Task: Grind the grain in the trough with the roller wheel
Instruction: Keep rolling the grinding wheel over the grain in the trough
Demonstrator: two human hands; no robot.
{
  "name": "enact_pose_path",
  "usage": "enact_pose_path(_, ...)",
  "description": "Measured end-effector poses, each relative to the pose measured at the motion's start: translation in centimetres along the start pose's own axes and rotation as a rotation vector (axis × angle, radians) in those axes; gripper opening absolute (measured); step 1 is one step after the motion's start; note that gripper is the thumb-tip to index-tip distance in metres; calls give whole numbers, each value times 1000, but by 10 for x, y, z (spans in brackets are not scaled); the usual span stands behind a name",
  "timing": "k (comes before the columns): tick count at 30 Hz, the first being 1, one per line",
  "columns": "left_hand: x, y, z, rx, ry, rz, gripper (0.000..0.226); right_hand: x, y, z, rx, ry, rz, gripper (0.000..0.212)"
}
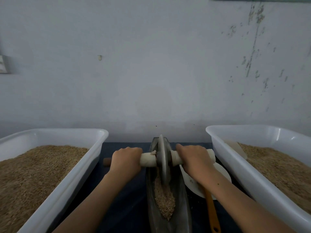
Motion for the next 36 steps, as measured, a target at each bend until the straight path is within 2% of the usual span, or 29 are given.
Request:
enact_pose_path(4, -3, -3, 1, -131, 39, 12, 28, 3, -8, 0, -94, -29, -8, 16)
enact_pose_path(9, -6, -10, 0, -432, 47, -79, 44, 8, -20, 1, -348, -119, -39, 16)
enact_pose_path(11, -8, -10, 0, -497, 36, -130, 45, 7, -22, 3, -359, -135, -55, 17)
enact_pose_path(13, -7, -9, -1, -467, 20, -121, 43, 5, -19, 3, -319, -124, -61, 16)
enact_pose_path(15, -3, -10, -1, -338, 13, -46, 35, 5, -14, 1, -243, -90, -24, 13)
enact_pose_path(18, 3, -7, -2, -115, 2, 41, 24, 6, -6, -1, -123, -36, 34, 18)
enact_pose_path(20, 5, -5, -2, -55, -8, 38, 22, 6, -3, -1, -76, -21, 37, 20)
enact_pose_path(23, 3, -4, -2, -105, -11, 31, 23, 6, -4, 2, -109, -24, 12, 18)
enact_pose_path(28, -3, -11, 0, -396, 24, -63, 39, 10, -14, 4, -324, -97, -12, 16)
enact_pose_path(31, -7, -12, 0, -537, 41, -161, 41, 9, -17, 3, -359, -121, -12, 17)
enact_pose_path(33, -8, -12, 0, -540, 38, -152, 40, 9, -17, 3, -329, -122, -14, 16)
enact_pose_path(36, -4, -11, -1, -353, 35, -34, 37, 8, -12, 2, -257, -77, 8, 16)
Point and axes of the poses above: each hand's wrist, its own z-axis towards the middle knuckle, its own y-axis out of the palm, x = y × z, the point moved 1 cm from there along z, towards the middle knuckle, and after that the axes turned 4 degrees about y, right-handed, at the moved point
